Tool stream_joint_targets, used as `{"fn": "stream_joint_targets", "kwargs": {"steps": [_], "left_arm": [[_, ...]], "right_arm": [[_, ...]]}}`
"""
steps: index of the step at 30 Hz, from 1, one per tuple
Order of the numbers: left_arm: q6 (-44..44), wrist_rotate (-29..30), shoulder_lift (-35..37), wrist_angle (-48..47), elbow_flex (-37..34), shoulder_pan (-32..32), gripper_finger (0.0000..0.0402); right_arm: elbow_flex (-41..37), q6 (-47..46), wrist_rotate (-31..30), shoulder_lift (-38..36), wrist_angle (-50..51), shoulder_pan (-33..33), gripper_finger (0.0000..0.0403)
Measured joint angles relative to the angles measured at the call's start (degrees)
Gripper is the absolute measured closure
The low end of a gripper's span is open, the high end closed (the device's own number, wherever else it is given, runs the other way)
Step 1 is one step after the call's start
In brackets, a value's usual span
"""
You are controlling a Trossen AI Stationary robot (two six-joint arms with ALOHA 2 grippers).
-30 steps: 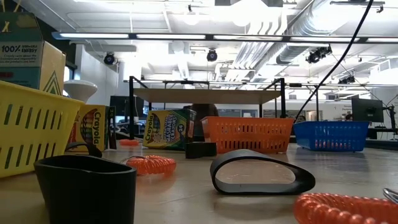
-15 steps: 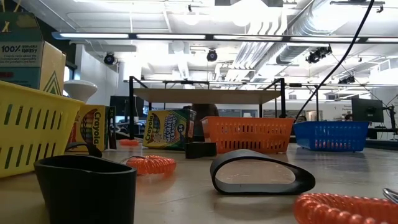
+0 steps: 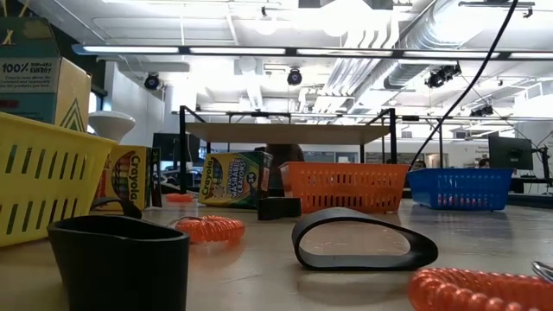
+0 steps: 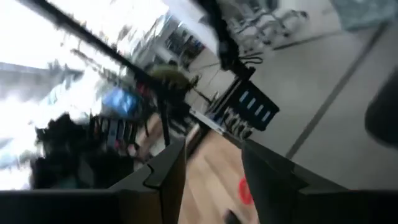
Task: Pick & Place Office Desk Supplies
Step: Put the crayon box into the yellow bin
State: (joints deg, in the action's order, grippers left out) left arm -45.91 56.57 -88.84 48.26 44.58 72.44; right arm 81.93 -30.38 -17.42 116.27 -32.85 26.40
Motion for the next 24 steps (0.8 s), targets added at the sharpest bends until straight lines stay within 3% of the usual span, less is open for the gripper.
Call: {"fn": "stream_joint_targets", "kwargs": {"steps": [6, 13, 19, 24], "left_arm": [[16.2, 7.0, 0.0, -0.4, 0.0, 2.2, 0.0254], [33.0, 16.3, 0.1, -0.4, 0.0, 3.9, 0.0254], [33.3, 26.3, 0.2, 0.5, -0.1, 4.2, 0.0254], [32.4, 28.0, -0.1, 0.6, -0.1, 4.1, 0.0254]], "right_arm": [[0.0, 14.1, 3.1, 0.0, 0.5, 2.3, 0.0302], [0.1, 33.1, -5.2, 1.5, 2.1, 5.9, 0.0303], [2.6, 35.1, -6.6, 2.1, 4.3, 6.7, 0.0303], [16.1, 38.1, -4.6, 10.0, 13.2, 6.5, 0.0303]]}}
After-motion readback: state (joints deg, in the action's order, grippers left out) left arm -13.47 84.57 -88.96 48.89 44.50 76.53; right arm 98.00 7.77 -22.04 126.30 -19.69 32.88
